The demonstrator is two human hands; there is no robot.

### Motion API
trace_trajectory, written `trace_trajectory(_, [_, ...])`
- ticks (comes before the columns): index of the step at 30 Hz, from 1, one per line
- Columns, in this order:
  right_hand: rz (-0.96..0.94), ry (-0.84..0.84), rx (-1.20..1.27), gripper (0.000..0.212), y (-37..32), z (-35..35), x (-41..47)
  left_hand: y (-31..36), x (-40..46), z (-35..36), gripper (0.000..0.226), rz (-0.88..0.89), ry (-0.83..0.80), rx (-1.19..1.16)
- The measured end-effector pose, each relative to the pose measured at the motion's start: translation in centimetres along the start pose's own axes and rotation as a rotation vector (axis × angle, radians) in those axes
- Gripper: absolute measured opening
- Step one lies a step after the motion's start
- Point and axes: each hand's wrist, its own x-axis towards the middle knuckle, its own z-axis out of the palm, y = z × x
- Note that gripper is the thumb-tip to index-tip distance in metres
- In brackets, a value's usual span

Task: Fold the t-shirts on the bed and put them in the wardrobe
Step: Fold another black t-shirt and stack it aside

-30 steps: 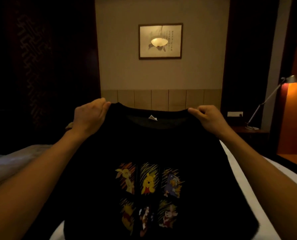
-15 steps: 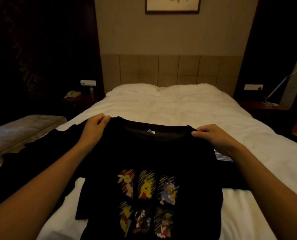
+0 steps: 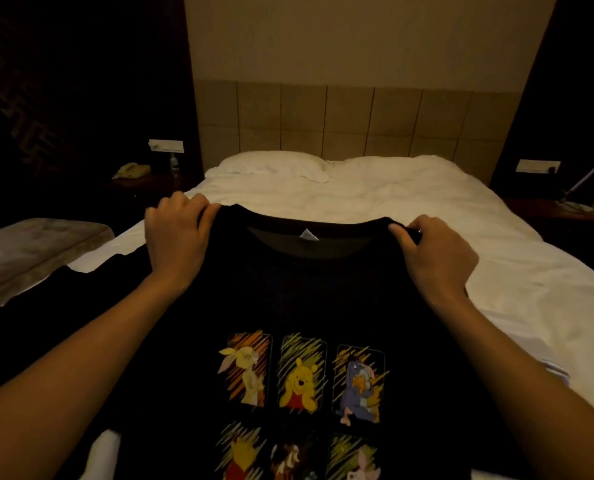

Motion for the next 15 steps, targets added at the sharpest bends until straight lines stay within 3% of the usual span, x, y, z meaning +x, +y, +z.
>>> trace_trajectory(6, [-0.052,0.029,0.032,0.047,-0.8,9.4,5.9,-2.4,4.0,8.9,0.033,0.088,-0.007,0.124])
trace_trajectory(15, [-0.190,-0.134,-0.121,0.055,2.6,27.8,1.9,-7.7,-4.6,24.5,0.036,0.095,-0.331,0.214])
